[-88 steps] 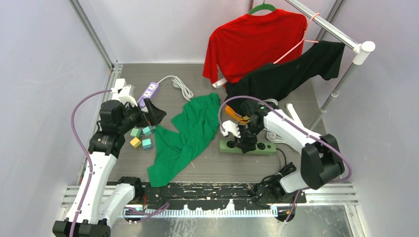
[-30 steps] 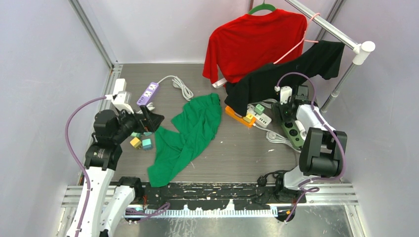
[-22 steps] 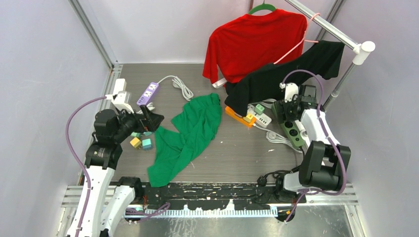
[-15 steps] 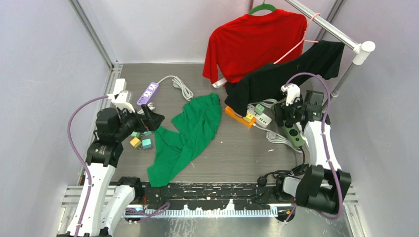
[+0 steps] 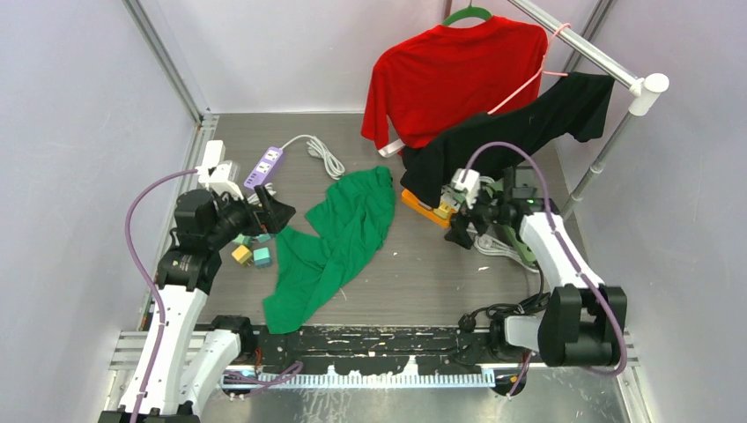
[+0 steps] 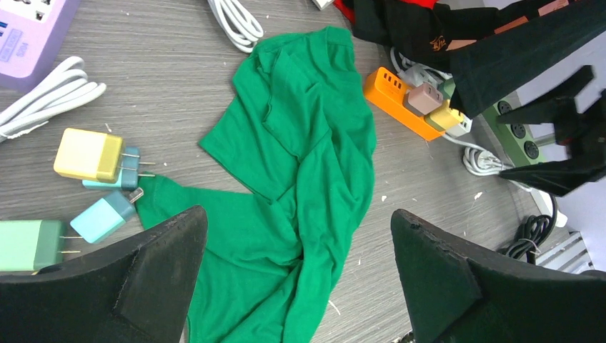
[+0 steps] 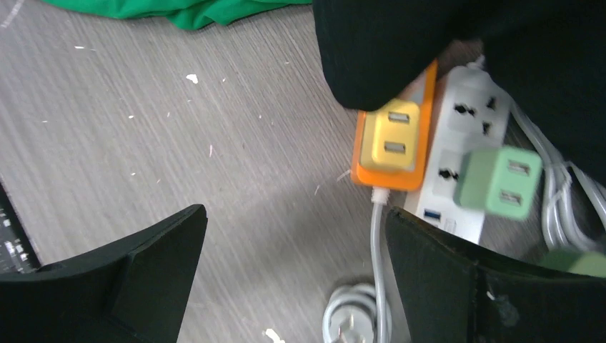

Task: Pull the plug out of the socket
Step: Move the socket to the center of the board.

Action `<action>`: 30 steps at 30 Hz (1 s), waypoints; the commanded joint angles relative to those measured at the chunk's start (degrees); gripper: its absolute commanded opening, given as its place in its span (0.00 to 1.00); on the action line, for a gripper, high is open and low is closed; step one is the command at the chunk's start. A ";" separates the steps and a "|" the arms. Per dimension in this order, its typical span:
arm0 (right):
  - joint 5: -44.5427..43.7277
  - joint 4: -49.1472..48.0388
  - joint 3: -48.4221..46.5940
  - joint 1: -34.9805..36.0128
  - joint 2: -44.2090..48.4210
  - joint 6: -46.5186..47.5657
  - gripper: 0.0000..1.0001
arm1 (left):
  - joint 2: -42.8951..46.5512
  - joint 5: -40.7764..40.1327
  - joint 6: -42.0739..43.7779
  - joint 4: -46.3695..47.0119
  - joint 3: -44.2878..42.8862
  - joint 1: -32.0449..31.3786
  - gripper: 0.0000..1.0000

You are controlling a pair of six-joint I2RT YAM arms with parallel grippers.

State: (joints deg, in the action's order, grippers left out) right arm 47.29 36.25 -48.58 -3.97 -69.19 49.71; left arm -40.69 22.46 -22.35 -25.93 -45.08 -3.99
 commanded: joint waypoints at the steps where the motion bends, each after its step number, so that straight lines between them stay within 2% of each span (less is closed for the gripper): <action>1: -15.09 -12.61 -1.38 7.84 -4.96 -7.22 1.00 | 0.61 1.99 -0.50 2.95 0.16 0.47 0.98; 5: -25.06 -18.93 -3.02 11.60 -8.76 -14.20 0.98 | -0.10 2.26 -0.67 2.76 -0.07 0.48 0.98; 7: -28.88 -20.67 -3.33 12.86 -9.87 -16.09 0.93 | -0.70 2.85 -0.80 2.66 -0.14 0.43 0.98; 13: -31.02 -22.37 -4.26 15.52 -13.32 -18.57 0.79 | -1.41 4.96 -0.77 2.88 -0.40 0.54 0.98; 20: -29.97 -20.05 -6.33 18.71 -16.76 -18.26 0.38 | -0.69 7.06 -0.92 3.96 -0.16 0.73 0.98; 24: -23.79 -13.13 -6.60 18.54 -14.34 -13.04 0.23 | -0.11 8.78 -1.43 5.29 0.32 0.82 0.97; 30: -11.00 4.61 -4.75 18.50 -10.60 8.03 0.15 | 0.17 16.80 -4.36 11.22 2.13 0.76 0.96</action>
State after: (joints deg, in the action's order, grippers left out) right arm 25.63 27.22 -53.08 14.28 -84.49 42.74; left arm -41.36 31.81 -24.16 -22.24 -43.77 -3.60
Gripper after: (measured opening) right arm 0.379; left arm 0.963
